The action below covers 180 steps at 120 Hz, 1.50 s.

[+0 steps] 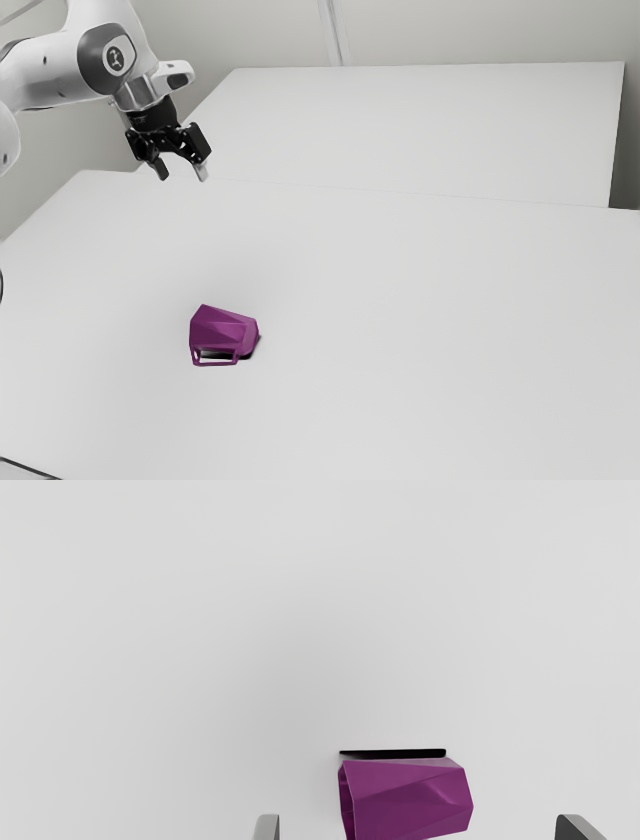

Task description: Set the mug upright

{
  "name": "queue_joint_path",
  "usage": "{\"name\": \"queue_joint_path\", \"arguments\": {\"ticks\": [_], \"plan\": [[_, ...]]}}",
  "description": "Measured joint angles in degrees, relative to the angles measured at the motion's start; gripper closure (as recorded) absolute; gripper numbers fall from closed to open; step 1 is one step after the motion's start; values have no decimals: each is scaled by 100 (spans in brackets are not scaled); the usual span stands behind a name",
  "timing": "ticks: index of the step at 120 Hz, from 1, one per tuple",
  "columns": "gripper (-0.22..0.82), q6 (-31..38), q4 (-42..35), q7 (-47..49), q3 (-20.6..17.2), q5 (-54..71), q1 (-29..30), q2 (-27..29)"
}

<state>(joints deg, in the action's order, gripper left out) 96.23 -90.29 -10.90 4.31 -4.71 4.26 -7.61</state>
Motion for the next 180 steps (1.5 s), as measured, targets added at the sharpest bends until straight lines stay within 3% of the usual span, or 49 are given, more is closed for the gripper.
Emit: {"name": "queue_joint_path", "arguments": {"ticks": [37,53,60,73,85,100,150,180], "plan": [[0,-33,-69,-5,4,-18,7,25],[0,-85,-560,-35,31,-269,2,339],[0,-115,-870,-158,236,-679,-78,465],[0,-199,-1650,-520,979,-1797,-307,618],[0,-244,-2204,-980,1261,-2729,44,531],[0,-277,-2325,-1517,1307,-3292,562,216],[0,-252,-3194,-3285,1317,-4319,734,-371],[0,-305,-3778,-4247,1306,-4911,773,-388]]}}
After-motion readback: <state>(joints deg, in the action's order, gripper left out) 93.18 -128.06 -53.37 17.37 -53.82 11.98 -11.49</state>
